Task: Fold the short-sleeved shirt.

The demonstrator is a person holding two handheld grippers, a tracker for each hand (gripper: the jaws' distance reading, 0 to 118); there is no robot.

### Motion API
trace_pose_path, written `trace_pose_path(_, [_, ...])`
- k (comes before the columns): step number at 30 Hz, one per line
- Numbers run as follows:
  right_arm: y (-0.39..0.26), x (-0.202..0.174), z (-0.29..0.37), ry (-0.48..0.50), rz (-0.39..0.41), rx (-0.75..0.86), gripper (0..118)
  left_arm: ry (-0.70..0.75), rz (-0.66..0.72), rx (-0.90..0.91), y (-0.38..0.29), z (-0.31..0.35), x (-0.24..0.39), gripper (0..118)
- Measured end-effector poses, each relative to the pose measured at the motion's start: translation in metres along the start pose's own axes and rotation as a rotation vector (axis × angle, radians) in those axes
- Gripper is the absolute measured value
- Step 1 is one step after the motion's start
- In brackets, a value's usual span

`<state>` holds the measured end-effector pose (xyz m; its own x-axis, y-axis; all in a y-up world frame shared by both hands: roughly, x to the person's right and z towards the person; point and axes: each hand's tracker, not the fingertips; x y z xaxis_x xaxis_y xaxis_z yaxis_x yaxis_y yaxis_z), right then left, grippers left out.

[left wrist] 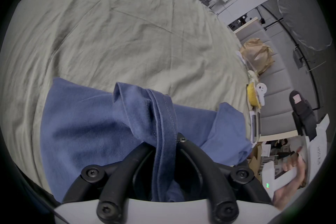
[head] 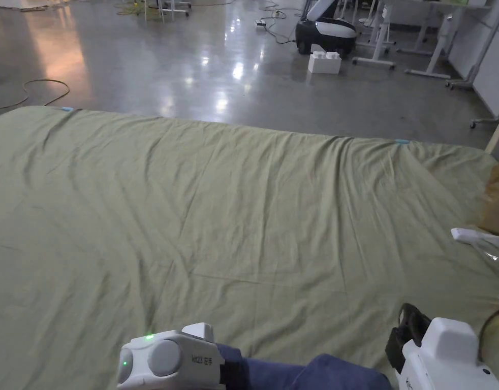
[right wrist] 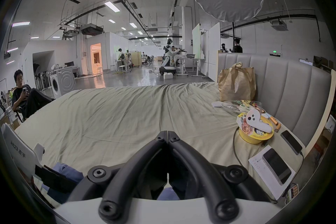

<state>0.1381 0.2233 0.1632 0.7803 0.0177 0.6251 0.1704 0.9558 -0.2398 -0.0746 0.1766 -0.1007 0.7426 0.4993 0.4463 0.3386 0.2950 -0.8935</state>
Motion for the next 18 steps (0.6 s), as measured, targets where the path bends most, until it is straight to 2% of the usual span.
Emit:
trace_pose_path(2, [-0.001,0.004,0.000,-0.009,-0.004,-0.005,0,0.022,-0.010,0.010,-0.003,-0.002,0.006,13])
trace_pose_path(4, [-0.003,0.006,0.001,-0.018,-0.009,-0.012,0,0.012,-0.011,0.020,-0.003,-0.001,0.006,20])
trace_pose_path(6, [-0.004,0.007,0.001,-0.020,-0.016,-0.018,0,-0.025,-0.017,0.041,-0.005,0.006,0.009,41])
trace_pose_path(8, [-0.004,0.008,0.001,-0.019,-0.020,-0.023,0,-0.049,-0.028,0.051,-0.006,0.017,0.011,52])
trace_pose_path(15, [-0.005,0.010,0.002,-0.011,-0.011,-0.031,0,-0.075,-0.053,0.131,-0.002,0.071,0.014,51])
trace_pose_path(16, [-0.005,0.010,0.001,-0.011,-0.012,-0.032,0,-0.067,-0.069,0.139,-0.002,0.074,0.014,47])
trace_pose_path(18, [-0.006,0.010,0.000,-0.009,-0.014,-0.038,0,-0.009,-0.117,0.149,-0.003,0.071,0.018,26])
